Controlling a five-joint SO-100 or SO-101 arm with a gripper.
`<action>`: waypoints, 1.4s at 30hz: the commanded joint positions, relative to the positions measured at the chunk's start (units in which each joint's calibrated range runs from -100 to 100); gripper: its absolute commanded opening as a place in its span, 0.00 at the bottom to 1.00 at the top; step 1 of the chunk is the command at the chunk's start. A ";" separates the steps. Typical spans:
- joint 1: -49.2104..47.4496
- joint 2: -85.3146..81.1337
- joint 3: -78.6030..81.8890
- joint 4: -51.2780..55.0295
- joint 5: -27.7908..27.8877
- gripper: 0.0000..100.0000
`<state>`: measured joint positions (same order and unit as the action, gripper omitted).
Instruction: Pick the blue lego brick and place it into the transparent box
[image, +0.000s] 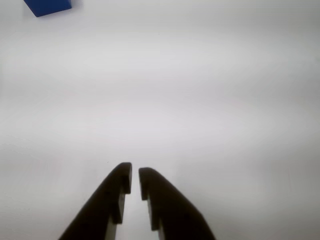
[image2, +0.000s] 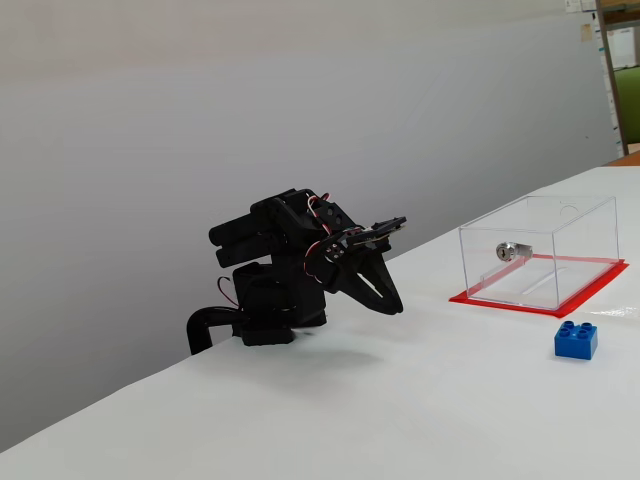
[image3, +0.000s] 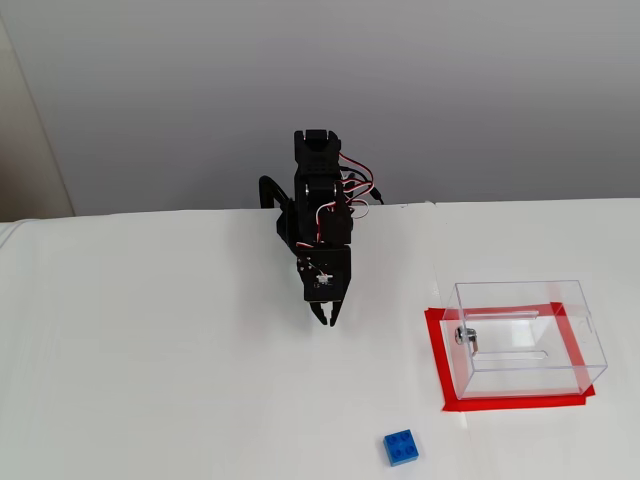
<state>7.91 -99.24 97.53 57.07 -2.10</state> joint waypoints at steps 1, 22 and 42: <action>-0.33 -0.59 -1.96 -0.15 0.33 0.02; -3.36 -0.51 -15.52 -1.02 -0.25 0.02; -3.36 19.69 -42.19 -0.06 0.33 0.02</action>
<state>4.91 -82.58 63.37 57.07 -2.15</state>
